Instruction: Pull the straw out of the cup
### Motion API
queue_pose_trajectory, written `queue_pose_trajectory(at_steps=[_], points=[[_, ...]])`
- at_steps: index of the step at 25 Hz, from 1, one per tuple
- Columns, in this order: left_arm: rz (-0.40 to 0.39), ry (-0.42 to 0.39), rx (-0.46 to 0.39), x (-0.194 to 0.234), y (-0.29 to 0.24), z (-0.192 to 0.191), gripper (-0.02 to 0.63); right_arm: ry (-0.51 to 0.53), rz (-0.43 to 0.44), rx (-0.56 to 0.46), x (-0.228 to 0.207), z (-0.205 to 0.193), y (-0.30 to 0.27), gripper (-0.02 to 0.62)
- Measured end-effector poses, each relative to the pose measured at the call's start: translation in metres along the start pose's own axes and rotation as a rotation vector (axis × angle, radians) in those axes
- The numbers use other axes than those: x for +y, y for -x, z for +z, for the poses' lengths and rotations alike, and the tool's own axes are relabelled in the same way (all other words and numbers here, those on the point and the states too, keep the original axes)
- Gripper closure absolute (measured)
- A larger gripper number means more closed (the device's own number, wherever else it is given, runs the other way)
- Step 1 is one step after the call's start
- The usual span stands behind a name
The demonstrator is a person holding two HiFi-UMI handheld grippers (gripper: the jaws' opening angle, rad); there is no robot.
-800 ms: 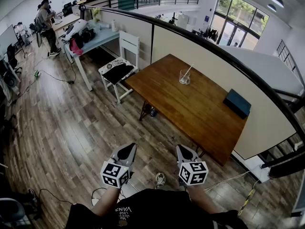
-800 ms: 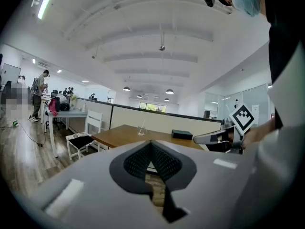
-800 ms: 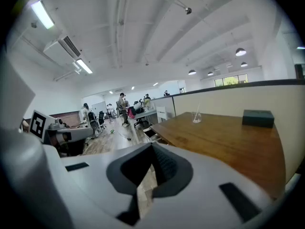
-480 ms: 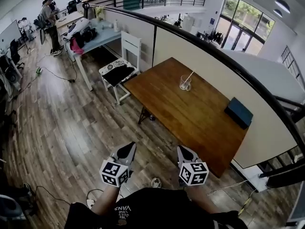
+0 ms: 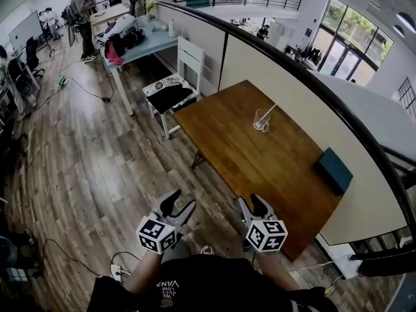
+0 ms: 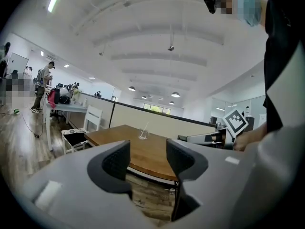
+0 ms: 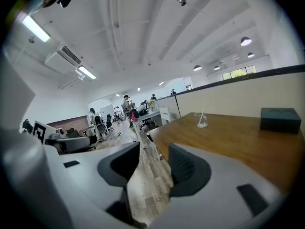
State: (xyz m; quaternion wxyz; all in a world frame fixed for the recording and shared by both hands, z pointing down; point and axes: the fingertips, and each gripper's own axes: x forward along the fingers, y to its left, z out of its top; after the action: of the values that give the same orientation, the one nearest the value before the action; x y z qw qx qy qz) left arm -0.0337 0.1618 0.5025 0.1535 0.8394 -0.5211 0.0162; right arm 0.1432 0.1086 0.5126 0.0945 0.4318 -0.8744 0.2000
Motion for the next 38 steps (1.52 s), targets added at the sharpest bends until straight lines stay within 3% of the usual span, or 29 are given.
queue_pose_trajectory(at_steps=[7, 25, 32, 38], points=[[0.002, 0.021, 0.0, 0.045, -0.03, 0.006, 0.383, -0.027, -0.028, 0.018, -0.013, 0.006, -0.039, 0.439], [-0.264, -0.032, 0.031, 0.175, -0.133, 0.07, 0.383, -0.133, -0.291, -0.09, -0.019, 0.066, -0.157, 0.44], [-0.358, -0.063, 0.072, 0.196, -0.148, 0.079, 0.383, -0.153, -0.372, -0.087, -0.019, 0.066, -0.173, 0.44], [-0.366, -0.061, 0.064, 0.209, -0.169, 0.087, 0.383, -0.151, -0.412, -0.09, -0.036, 0.078, -0.18, 0.44]])
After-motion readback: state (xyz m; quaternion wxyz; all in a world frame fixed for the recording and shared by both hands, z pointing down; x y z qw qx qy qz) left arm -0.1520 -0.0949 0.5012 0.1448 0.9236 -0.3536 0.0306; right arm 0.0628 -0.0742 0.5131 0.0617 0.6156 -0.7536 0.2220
